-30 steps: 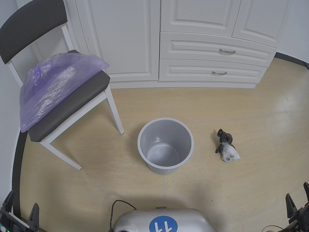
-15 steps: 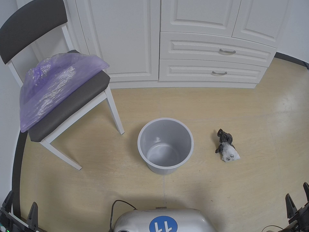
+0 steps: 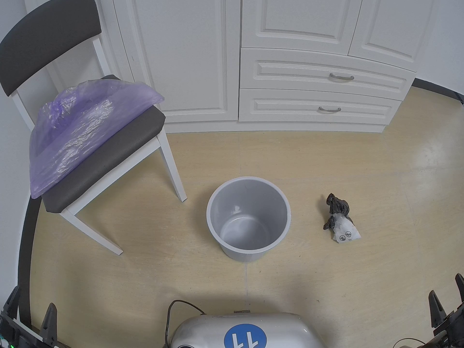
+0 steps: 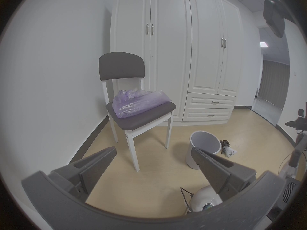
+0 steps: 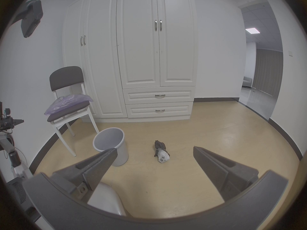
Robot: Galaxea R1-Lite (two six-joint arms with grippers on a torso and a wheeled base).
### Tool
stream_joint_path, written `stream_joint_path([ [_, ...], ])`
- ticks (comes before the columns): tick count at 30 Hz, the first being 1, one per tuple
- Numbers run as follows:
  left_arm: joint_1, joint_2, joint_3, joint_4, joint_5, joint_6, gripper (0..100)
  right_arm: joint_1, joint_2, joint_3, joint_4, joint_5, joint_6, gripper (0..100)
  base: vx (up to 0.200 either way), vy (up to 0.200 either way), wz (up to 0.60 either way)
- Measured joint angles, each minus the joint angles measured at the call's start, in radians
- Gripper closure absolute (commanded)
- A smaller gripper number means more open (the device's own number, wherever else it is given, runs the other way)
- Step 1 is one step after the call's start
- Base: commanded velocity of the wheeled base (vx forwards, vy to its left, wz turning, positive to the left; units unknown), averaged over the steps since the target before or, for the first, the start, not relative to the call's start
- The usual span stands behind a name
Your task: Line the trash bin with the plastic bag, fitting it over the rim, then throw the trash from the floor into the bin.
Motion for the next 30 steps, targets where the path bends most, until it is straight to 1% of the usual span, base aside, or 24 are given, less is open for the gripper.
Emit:
stream_joint_path([
  [10, 0.000, 0.000, 0.000, 0.000, -0.001, 0.006, 0, -0.001, 0.000, 0.000, -0.001, 0.002, -0.004, 0, 0.000, 0.000, 0.00],
  [15, 0.000, 0.000, 0.000, 0.000, -0.006, 0.046, 0, -0.002, 0.000, 0.000, 0.000, 0.009, -0.055, 0, 0.000, 0.000, 0.00],
  [17, 0.000, 0.000, 0.000, 0.002, -0.003, 0.031, 0, -0.003, 0.000, 0.000, -0.001, 0.009, -0.050, 0, 0.000, 0.000, 0.00],
  [21, 0.000, 0.000, 0.000, 0.000, 0.016, -0.011, 0, -0.002, 0.000, 0.000, -0.003, 0.004, 0.006, 0, 0.000, 0.000, 0.00],
  [25, 0.000, 0.000, 0.000, -0.002, 0.023, -0.015, 0, -0.001, 0.000, 0.000, -0.021, 0.006, -0.006, 0, 0.000, 0.000, 0.00],
  [28, 0.000, 0.000, 0.000, -0.027, 0.023, -0.023, 0, 0.000, 0.000, -0.017, -0.067, 0.029, 0.010, 0, 0.000, 0.000, 0.00],
  [30, 0.000, 0.000, -0.019, -0.054, 0.023, -0.056, 0, 0.000, 0.001, -0.045, -0.078, 0.046, 0.022, 0, 0.000, 0.000, 0.00],
])
